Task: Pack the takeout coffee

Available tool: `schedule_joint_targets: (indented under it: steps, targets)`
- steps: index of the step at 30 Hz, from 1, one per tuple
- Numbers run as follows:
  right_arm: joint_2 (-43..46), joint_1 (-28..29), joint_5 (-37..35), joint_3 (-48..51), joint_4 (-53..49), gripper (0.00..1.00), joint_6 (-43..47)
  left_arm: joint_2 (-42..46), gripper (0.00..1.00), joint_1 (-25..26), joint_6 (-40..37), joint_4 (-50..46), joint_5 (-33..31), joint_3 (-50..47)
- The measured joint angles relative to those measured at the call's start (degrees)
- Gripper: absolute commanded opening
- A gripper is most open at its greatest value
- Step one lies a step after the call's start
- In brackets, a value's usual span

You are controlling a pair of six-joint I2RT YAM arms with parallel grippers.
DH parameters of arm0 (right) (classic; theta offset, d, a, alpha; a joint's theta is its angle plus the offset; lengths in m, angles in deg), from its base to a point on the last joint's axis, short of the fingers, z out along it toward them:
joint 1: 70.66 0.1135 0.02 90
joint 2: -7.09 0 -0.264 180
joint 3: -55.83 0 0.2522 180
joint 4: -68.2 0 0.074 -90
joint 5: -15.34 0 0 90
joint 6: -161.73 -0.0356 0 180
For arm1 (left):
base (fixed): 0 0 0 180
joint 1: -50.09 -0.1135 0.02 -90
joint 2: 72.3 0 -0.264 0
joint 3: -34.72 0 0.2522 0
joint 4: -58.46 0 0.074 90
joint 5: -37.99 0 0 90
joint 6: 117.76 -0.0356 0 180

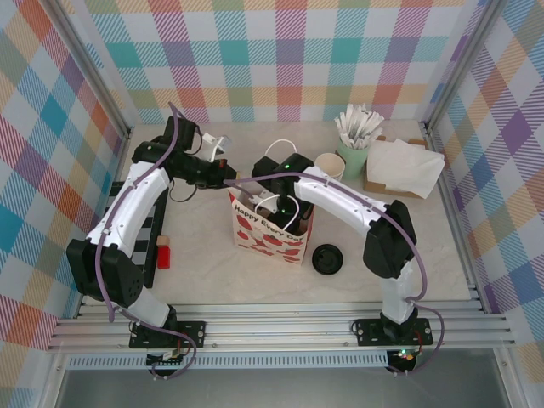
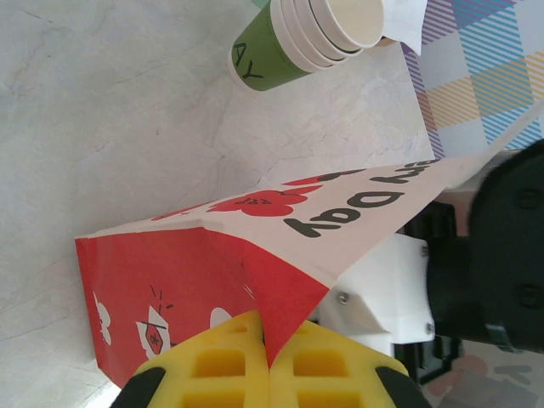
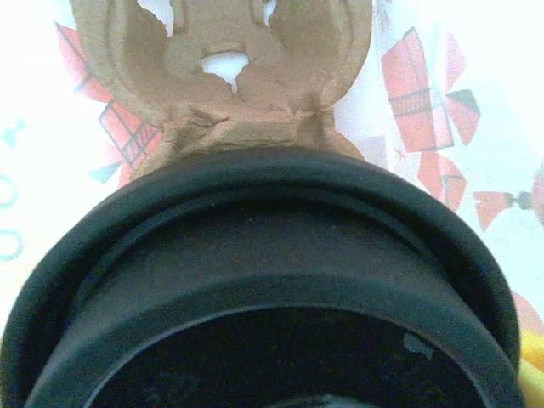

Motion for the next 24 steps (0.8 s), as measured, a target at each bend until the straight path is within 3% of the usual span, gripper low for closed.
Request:
schedule_joint_targets:
  steps: [1,10,20,24]
  targets:
    - [0.50,0.00,0.00,0.00,0.00,0.90,0.02,0.00,0.00,0.00,0.00,0.00,0.02,0.02]
    - [1.27,0.00,-0.74,0.02,0.07,0.89,0.20,1.22,0.41,0.00,-0.44,0.26,-1.55,1.79]
    - [1.27,0.00,-0.90,1.49,1.25,0.88,1.33,8.85,0.49,1.14,2.91,3.52,-6.67,-0.72]
    - [1.27,-0.02,-0.90,2.91,1.70,0.87,1.49,8.22,0.49,5.77,4.22,3.37,-16.68,-1.05]
